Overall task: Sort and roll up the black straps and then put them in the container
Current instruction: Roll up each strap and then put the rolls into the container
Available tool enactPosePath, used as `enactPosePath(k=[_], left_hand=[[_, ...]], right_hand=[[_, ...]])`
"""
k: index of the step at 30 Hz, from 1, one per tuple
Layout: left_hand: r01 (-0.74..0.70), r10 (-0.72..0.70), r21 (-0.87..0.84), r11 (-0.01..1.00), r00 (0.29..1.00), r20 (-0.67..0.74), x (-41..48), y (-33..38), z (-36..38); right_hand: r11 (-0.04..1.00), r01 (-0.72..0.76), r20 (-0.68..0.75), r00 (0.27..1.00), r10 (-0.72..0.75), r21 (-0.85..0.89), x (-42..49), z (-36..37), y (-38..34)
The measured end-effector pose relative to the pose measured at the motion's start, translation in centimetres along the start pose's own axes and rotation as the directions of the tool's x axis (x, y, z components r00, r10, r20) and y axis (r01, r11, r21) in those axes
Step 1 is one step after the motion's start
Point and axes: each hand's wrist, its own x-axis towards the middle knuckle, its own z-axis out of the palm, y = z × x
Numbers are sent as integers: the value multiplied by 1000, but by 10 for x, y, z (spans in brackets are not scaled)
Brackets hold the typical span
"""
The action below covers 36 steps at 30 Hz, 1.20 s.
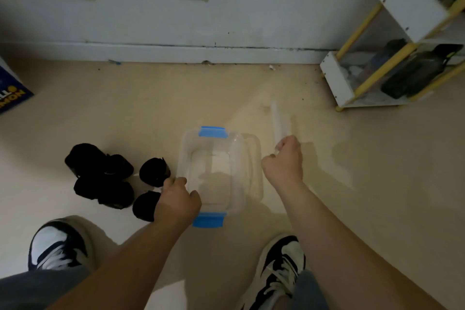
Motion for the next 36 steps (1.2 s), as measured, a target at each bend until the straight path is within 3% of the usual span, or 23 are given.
enactPosePath(k=[3, 8, 13, 16, 18, 21, 25, 27, 29, 33, 36], left_hand=[[-10, 10, -25, 1000, 1000, 1, 0, -3, -1], [-46, 46, -91, 995, 999, -7, 6, -17, -7], [-56, 53, -161, 985, 998, -23, 4, -30, -15], [-51, 53, -235, 971, 999, 1, 0, -34, -21], [-46, 51, -250, 967, 999, 14, -3, -40, -25], [-68, 56, -163, 984, 996, -74, -7, -56, -34], [-89, 105, 87, 992, 973, -208, -4, -84, -47], [-58, 83, 154, 986, 983, -161, 1, -95, -50], [-41, 51, 104, 994, 994, -100, 6, -100, -50], [-125, 128, 70, 990, 991, -41, 15, -106, -42], [-107, 104, 101, 989, 994, 40, 25, -112, -36]], right_hand=[[987, 5, 93, 996, 10, -158, -13, 25, 31], [983, 24, 239, 971, 21, -182, -22, 68, 56], [971, -133, 188, 967, 171, -200, -14, 74, 47], [975, -33, 102, 993, 57, -220, -20, 74, 26], [963, 143, 114, 986, -120, -227, -31, 82, 9], [899, 408, 284, 891, -354, -158, -52, 107, -18], [818, 575, 487, 719, -496, -16, -83, 148, -57], [786, 619, 574, 643, -506, 0, -92, 166, -74], [738, 672, 660, 578, -480, -52, -92, 183, -86], [562, 799, 826, 456, -331, -215, -77, 205, -92], [478, 837, 850, 437, -293, -265, -67, 217, -89]])
